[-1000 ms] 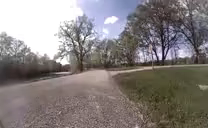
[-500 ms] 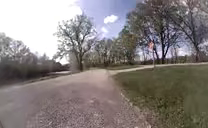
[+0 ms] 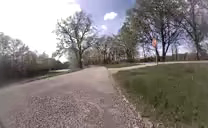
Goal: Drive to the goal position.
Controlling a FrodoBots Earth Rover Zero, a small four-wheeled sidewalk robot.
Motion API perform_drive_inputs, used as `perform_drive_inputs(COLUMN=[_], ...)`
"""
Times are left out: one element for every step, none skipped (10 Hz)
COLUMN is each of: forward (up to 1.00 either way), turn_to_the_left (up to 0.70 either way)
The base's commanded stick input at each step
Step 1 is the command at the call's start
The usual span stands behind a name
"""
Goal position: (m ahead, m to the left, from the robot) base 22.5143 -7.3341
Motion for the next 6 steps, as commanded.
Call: perform_drive_inputs(forward=[1.0, 1.0, 1.0, 1.0, 1.0, 1.0], turn_to_the_left=[0.0, 0.0, 0.0, 0.0, 0.0, 0.0])
